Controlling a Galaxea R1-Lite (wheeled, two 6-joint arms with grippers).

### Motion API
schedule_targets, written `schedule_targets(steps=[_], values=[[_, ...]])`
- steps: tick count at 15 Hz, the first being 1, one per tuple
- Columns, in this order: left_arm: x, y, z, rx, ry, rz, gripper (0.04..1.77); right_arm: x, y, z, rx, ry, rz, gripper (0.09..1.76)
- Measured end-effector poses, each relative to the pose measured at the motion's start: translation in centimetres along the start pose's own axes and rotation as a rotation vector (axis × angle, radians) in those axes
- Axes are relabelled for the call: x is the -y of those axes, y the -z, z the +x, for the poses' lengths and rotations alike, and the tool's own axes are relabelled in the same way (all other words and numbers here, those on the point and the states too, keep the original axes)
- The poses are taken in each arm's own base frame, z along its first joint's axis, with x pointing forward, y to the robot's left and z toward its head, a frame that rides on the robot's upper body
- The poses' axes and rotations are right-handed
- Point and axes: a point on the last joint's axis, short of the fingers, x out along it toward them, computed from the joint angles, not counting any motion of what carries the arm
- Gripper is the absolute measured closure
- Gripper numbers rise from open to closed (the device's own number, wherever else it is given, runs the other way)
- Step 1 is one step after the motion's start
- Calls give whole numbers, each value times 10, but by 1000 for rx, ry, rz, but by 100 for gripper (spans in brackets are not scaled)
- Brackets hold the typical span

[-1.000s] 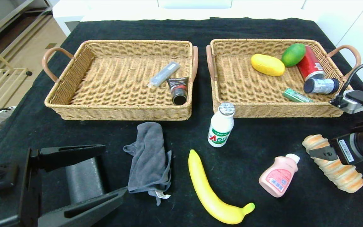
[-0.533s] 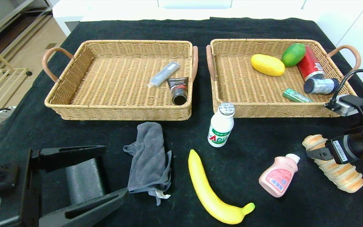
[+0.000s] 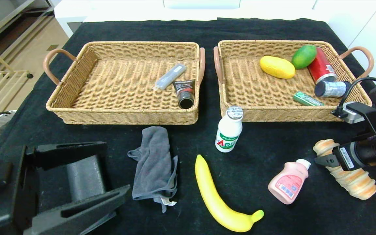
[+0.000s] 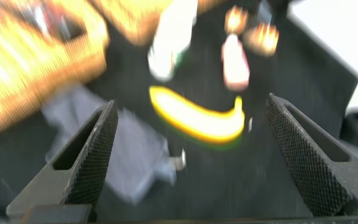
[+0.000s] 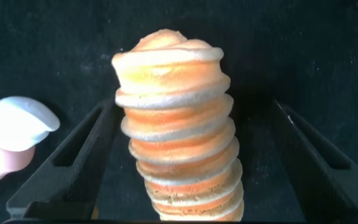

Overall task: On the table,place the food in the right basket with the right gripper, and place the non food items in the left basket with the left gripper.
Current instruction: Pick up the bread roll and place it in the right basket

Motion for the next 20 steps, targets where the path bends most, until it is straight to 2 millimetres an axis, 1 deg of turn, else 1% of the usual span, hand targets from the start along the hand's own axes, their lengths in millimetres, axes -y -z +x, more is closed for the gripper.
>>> schedule_targets(steps=[2, 4, 6, 7, 10, 11, 12, 20], values=[[0, 9, 1, -28, 1, -9, 9, 0, 1, 2, -6, 1, 1, 14], [0, 11, 1, -36, 1, -11, 9, 0, 1, 3, -1, 1, 2, 46], [0, 12, 1, -37, 1, -12, 9, 0, 1, 4, 8, 1, 5, 74], [0, 12, 1, -38, 0, -12, 9, 0, 2, 4, 6, 1, 4, 86], [0, 12, 1, -39, 0, -12, 9, 0, 4, 5, -2, 1, 2, 112], [0, 12, 1, -39, 0, -12, 9, -1, 4, 6, -3, 0, 2, 127], [0, 12, 1, -39, 0, -12, 9, -1, 5, 6, -4, 0, 2, 133], [0, 13, 1, -40, 0, -13, 9, -2, 5, 4, -6, -4, -3, 140]])
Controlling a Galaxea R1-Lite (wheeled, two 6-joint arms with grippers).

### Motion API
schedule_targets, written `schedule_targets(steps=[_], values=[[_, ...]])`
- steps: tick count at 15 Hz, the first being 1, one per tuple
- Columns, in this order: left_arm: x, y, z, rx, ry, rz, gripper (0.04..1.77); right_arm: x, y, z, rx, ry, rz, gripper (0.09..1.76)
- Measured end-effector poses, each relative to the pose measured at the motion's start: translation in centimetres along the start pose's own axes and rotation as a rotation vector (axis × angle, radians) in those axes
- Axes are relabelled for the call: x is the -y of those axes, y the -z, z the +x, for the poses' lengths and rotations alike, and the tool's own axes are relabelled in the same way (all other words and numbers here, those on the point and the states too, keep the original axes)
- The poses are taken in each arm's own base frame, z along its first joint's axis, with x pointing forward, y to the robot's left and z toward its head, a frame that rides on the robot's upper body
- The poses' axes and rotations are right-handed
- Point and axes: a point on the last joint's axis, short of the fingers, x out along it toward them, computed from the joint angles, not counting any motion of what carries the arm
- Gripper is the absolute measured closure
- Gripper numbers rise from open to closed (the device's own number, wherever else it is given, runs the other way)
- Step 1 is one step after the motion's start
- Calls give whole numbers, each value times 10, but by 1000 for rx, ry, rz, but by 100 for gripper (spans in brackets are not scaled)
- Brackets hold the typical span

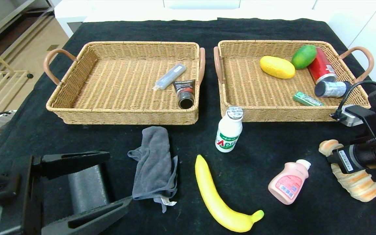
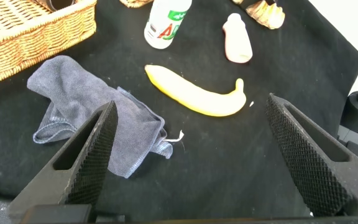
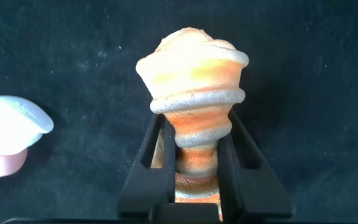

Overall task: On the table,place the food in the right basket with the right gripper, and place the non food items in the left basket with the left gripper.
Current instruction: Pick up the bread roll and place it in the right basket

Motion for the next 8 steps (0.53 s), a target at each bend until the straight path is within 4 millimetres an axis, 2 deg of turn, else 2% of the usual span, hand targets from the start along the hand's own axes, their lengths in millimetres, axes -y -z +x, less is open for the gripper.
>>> schedule_targets(steps=[4, 8], values=[[0, 0, 0, 0, 0, 0, 9, 0, -5, -15, 50, -3, -3, 144], [0, 0, 0, 0, 0, 0, 9, 5, -22, -38, 135, 5, 5, 145]])
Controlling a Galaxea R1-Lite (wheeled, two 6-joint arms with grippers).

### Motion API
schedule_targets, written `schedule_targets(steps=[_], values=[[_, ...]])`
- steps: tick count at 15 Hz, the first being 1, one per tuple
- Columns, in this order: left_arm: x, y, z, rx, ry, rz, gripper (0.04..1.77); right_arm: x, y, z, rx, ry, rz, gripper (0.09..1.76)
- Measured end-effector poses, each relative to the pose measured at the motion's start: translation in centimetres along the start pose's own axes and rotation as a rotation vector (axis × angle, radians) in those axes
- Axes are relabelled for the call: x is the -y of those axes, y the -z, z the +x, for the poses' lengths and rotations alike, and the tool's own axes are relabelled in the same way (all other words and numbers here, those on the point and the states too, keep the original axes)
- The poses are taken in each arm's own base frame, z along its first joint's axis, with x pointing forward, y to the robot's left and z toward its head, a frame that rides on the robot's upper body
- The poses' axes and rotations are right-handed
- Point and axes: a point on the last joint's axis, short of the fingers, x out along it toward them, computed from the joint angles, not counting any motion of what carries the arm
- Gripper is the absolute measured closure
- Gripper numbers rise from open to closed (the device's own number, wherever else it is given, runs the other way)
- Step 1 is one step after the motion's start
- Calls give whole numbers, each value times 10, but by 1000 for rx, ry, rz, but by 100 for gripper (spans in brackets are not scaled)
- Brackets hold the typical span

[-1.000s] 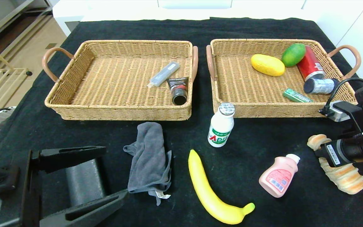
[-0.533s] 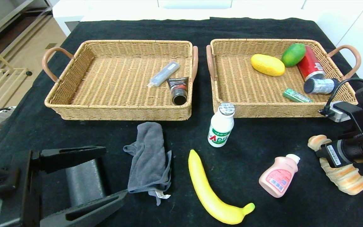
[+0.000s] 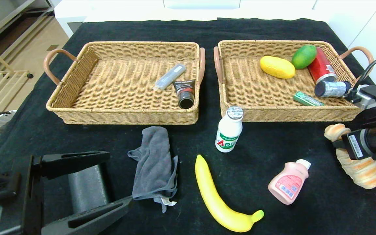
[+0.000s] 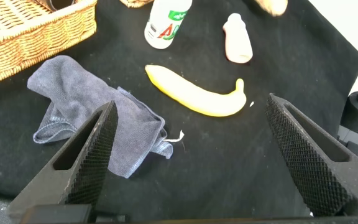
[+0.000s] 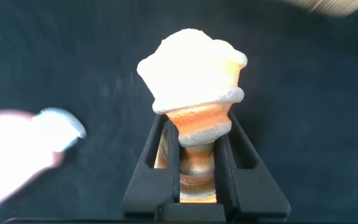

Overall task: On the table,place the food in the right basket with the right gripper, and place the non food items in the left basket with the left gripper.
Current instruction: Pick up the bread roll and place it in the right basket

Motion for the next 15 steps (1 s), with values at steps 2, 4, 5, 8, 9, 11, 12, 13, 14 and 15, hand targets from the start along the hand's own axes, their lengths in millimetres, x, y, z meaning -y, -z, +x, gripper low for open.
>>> schedule_targets(steps=[2, 4, 5, 8, 9, 11, 12, 13, 14, 15], values=[[0, 0, 0, 0, 0, 0, 9, 3, -19, -11, 76, 9, 9, 145], [0, 0, 0, 1, 0, -1, 9, 5, -41, -21, 159, 17, 15, 145], [0, 0, 0, 1, 0, -1, 9, 4, -51, -24, 194, 18, 17, 145], [0, 0, 0, 2, 0, 1, 9, 2, -80, -30, 294, 11, 21, 145], [0, 0, 0, 2, 0, 0, 9, 2, -90, -30, 335, 12, 27, 145], [0, 0, 0, 2, 0, 0, 9, 2, -108, -27, 423, 31, 44, 145], [0, 0, 0, 3, 0, 0, 9, 2, -116, -24, 458, 55, 55, 145], [0, -1, 0, 4, -1, 1, 9, 2, -122, -20, 490, 68, 64, 145], [0, -1, 0, 4, -2, 0, 9, 1, -128, -15, 519, 77, 73, 145], [0, -1, 0, 4, -2, 0, 9, 0, -133, -10, 548, 86, 83, 146]])
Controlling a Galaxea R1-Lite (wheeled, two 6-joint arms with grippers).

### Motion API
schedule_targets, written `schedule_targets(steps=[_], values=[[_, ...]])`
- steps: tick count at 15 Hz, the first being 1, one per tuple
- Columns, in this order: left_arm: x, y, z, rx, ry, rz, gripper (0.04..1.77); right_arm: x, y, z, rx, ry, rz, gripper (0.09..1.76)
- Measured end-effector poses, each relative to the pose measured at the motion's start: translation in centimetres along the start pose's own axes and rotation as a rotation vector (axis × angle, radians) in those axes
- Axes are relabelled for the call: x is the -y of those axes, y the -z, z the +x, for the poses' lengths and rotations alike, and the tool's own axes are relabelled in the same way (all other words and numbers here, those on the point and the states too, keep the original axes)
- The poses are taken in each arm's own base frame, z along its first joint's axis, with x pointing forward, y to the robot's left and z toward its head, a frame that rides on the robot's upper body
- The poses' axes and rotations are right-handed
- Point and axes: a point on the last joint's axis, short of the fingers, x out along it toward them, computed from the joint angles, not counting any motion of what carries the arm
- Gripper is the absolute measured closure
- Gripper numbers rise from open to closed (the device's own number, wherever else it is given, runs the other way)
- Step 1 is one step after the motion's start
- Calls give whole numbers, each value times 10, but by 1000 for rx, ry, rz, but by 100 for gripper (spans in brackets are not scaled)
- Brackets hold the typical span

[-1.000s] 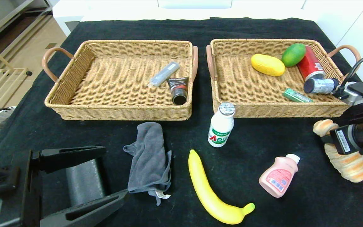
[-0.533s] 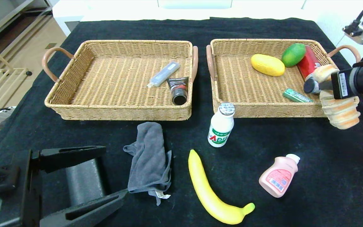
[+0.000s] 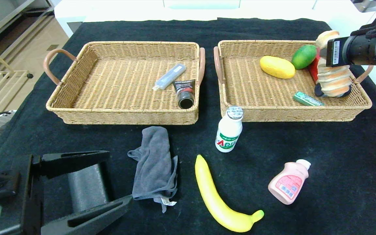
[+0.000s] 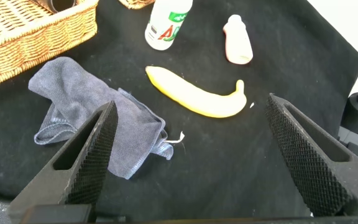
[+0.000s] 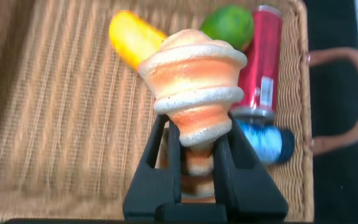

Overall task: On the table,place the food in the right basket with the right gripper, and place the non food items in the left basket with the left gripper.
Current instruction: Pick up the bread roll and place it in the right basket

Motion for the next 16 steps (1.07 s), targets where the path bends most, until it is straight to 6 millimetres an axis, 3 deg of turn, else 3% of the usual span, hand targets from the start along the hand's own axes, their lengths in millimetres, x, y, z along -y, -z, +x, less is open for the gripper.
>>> schedule_targets(steps=[6, 10, 13, 16], values=[[0, 0, 0, -1, -2, 0, 9, -8, 1, 36, 129, 25, 63, 146], [-1, 1, 1, -6, -2, -1, 9, -10, 4, 43, 122, 24, 66, 146], [-1, 1, 2, -8, -3, -2, 9, -10, 4, 43, 122, 21, 73, 106], [-1, 1, 2, -9, -2, -1, 9, -10, 4, 42, 120, 17, 73, 78]])
